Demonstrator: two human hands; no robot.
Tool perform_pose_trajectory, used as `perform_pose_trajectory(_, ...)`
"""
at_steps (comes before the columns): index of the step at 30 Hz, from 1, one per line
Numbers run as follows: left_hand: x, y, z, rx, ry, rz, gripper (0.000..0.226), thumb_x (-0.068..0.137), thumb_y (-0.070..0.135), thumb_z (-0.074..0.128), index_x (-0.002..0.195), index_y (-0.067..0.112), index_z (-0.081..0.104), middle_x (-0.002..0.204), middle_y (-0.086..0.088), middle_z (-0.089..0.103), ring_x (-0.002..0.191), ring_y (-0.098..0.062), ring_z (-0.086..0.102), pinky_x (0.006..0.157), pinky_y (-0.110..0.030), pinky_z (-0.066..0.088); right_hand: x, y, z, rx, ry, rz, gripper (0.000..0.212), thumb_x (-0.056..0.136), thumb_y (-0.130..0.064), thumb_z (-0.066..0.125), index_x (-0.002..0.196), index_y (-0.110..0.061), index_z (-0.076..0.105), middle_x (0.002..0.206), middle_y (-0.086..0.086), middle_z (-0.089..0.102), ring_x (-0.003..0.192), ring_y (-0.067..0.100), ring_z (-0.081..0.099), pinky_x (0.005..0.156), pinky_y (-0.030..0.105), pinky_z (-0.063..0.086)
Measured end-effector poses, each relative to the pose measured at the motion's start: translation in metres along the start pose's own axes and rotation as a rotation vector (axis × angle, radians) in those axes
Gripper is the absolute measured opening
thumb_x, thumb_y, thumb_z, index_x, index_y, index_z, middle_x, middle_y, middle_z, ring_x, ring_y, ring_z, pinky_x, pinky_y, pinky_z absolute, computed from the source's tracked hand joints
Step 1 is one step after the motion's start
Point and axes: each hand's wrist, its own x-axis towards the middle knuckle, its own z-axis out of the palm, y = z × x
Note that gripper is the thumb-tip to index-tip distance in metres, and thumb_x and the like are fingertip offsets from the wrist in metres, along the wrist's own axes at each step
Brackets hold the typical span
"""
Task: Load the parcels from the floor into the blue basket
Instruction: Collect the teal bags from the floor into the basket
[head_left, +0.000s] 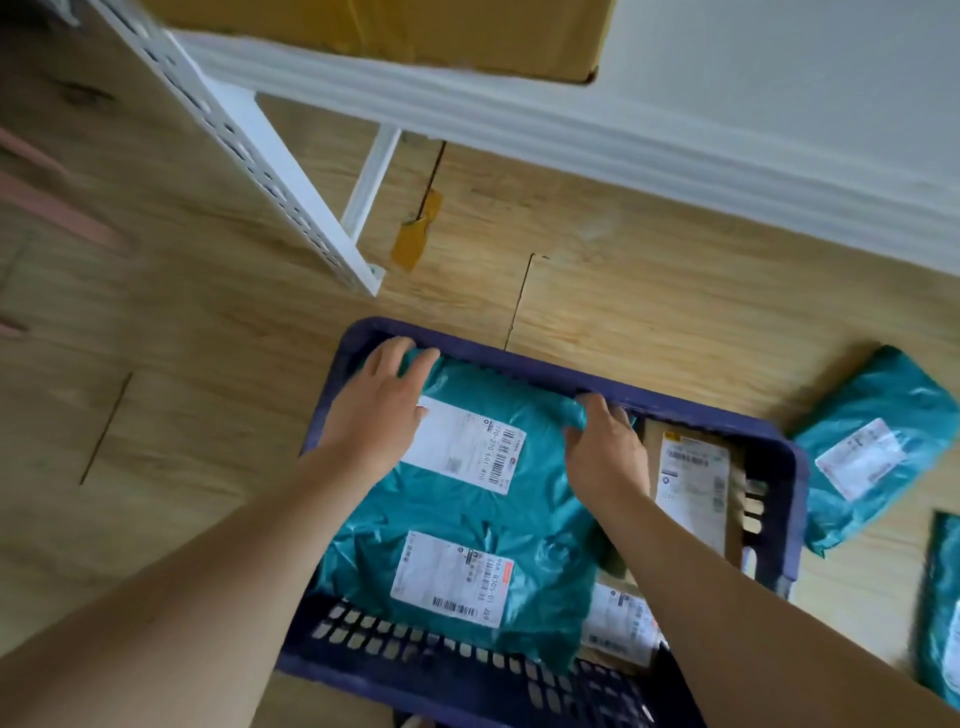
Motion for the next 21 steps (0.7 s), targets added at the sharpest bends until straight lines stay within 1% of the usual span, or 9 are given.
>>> perform_pose_trajectory(2,-0.009,-0.004,0.015,0.041,0.051,0.079,0.062,0.078,0.015,0.075,0.134,0.010,0.049,0.141,-0.014,0.042,0.129,-0.031,0.045,0.088,-0.040,0.050,-0.008,0.003,0.010,-0.074,-0.008,-0.054,0.048,0.097,-0.020,0.044,0.142,-0.024,0.030,0.153,0.006,0.024,0.119,0.031,0.049,0.085,0.035,0.044)
perform_pose_trajectory(3,-0.014,-0.005,0.023,0.044,0.059,0.080,0.063,0.071,0.015,0.081,0.129,0.011,0.054,0.136,-0.014,0.048,0.123,-0.032,0.051,0.083,-0.041,0.054,-0.013,0.006,0.014,-0.127,-0.023,-0.092,0.049,0.097,-0.020,0.043,0.144,-0.025,0.028,0.155,0.005,0.017,0.125,0.029,0.044,0.092,0.036,0.044)
perform_pose_trajectory(4,-0.019,-0.006,0.031,0.051,-0.010,0.057,0.065,0.074,0.019,0.079,0.132,0.015,0.051,0.141,-0.012,0.044,0.127,-0.030,0.047,0.085,-0.041,0.054,-0.018,0.009,0.020,-0.175,-0.053,-0.135,0.051,0.097,-0.020,0.042,0.145,-0.027,0.026,0.157,0.003,0.012,0.131,0.028,0.037,0.097,0.036,0.042)
perform_pose_trajectory(7,-0.028,-0.008,0.059,0.012,-0.272,-0.047,0.067,0.094,0.035,0.052,0.150,0.029,0.014,0.158,-0.002,0.003,0.145,-0.023,0.012,0.104,-0.036,0.040,-0.027,0.016,0.043,-0.284,-0.202,-0.246,0.059,0.096,-0.016,0.043,0.147,-0.034,0.018,0.158,0.004,0.001,0.140,0.028,0.022,0.103,0.038,0.040)
perform_pose_trajectory(8,-0.029,-0.007,0.064,0.010,-0.281,-0.039,0.069,0.095,0.037,0.049,0.150,0.030,0.009,0.159,-0.002,-0.002,0.146,-0.023,0.009,0.106,-0.037,0.037,-0.027,0.018,0.051,-0.312,-0.252,-0.255,0.064,0.095,-0.013,0.045,0.147,-0.037,0.015,0.159,0.004,-0.003,0.142,0.029,0.018,0.103,0.039,0.041)
perform_pose_trajectory(11,-0.025,0.001,0.078,0.008,-0.188,0.072,0.074,0.091,0.046,0.051,0.150,0.030,0.009,0.159,-0.002,0.000,0.146,-0.025,0.010,0.110,-0.042,0.033,-0.019,0.019,0.070,-0.339,-0.340,-0.209,0.078,0.094,-0.004,0.046,0.146,-0.045,0.006,0.158,0.003,-0.011,0.144,0.033,0.008,0.095,0.038,0.046)
perform_pose_trajectory(13,-0.021,0.005,0.088,0.059,-0.223,0.094,0.077,0.091,0.051,0.048,0.150,0.031,0.004,0.159,0.001,-0.009,0.147,-0.025,0.003,0.112,-0.045,0.026,-0.013,0.020,0.077,-0.352,-0.330,-0.195,0.080,0.094,-0.002,0.044,0.146,-0.047,0.003,0.158,0.002,-0.011,0.144,0.033,0.008,0.090,0.036,0.048)
perform_pose_trajectory(16,-0.015,0.007,0.107,0.102,-0.293,0.035,0.080,0.091,0.053,0.045,0.149,0.033,-0.008,0.157,0.002,-0.021,0.147,-0.025,-0.007,0.115,-0.048,0.018,-0.003,0.028,0.087,-0.389,-0.302,-0.204,0.081,0.094,-0.001,0.043,0.146,-0.047,0.001,0.158,0.003,-0.011,0.144,0.032,0.008,0.087,0.034,0.048)
perform_pose_trajectory(21,0.001,0.006,0.133,0.083,-0.324,-0.012,0.090,0.089,0.051,0.050,0.146,0.036,-0.018,0.155,0.005,-0.026,0.146,-0.021,-0.006,0.113,-0.046,0.025,0.005,0.038,0.104,-0.401,-0.253,-0.239,0.080,0.095,-0.003,0.044,0.147,-0.044,-0.001,0.157,0.003,-0.013,0.144,0.031,0.005,0.091,0.036,0.048)
